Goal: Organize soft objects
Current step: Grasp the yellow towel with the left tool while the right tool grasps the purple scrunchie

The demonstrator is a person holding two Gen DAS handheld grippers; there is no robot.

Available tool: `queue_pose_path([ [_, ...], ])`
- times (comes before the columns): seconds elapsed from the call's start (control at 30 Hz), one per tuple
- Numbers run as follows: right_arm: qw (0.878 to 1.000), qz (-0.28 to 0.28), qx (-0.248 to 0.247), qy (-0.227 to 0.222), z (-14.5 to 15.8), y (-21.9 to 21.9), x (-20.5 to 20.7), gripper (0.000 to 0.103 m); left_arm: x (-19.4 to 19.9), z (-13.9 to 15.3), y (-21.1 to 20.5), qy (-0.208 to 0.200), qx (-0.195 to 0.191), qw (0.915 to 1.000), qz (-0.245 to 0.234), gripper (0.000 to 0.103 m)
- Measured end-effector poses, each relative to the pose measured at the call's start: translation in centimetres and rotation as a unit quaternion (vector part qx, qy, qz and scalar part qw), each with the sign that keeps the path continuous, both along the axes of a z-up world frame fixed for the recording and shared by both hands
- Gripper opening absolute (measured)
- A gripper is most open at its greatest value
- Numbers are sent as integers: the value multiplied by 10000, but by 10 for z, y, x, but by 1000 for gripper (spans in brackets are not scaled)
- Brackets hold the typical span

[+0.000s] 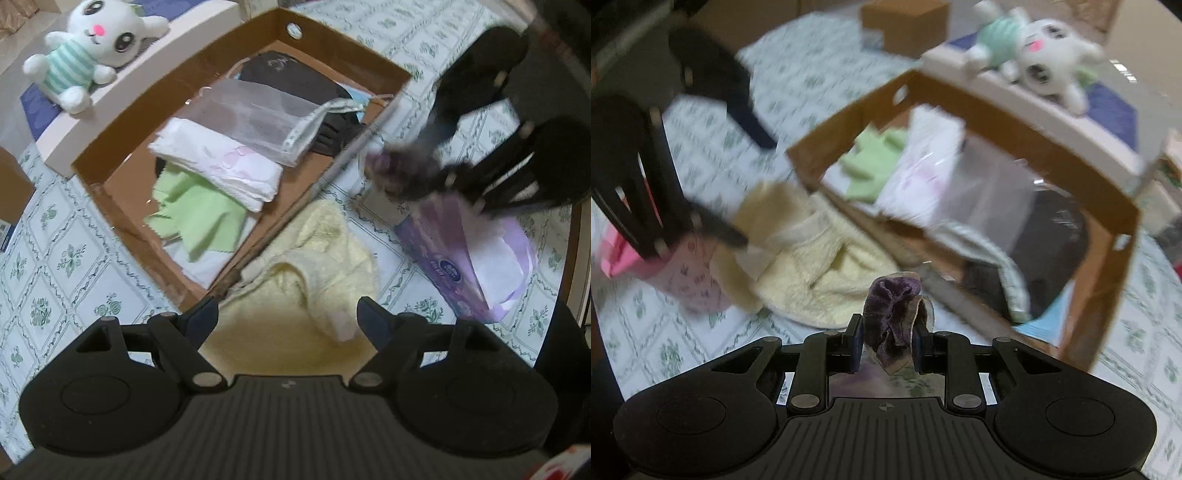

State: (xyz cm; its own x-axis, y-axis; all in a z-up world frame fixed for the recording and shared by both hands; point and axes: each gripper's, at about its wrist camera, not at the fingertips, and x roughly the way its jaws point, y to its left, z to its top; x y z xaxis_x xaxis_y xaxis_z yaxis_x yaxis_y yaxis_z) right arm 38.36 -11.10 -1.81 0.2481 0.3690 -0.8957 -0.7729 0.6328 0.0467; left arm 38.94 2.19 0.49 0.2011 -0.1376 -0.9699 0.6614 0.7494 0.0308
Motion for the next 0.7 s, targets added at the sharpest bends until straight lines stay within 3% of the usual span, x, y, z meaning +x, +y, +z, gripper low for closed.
queue_pose_path([
  [0.17,9984,-455,287,-182,16,-23,-4,26,8,-19,-30,183,456,9988,-50,80],
  [0.43,9967,-664,364,-302,6,-45,-7,26,14,-60,-53,574,1300,9897,-155,80],
  [0.7,9963,-618,489,-349,0,-49,-6,26,26,-81,-55,1002,1568,9825,-43,77],
])
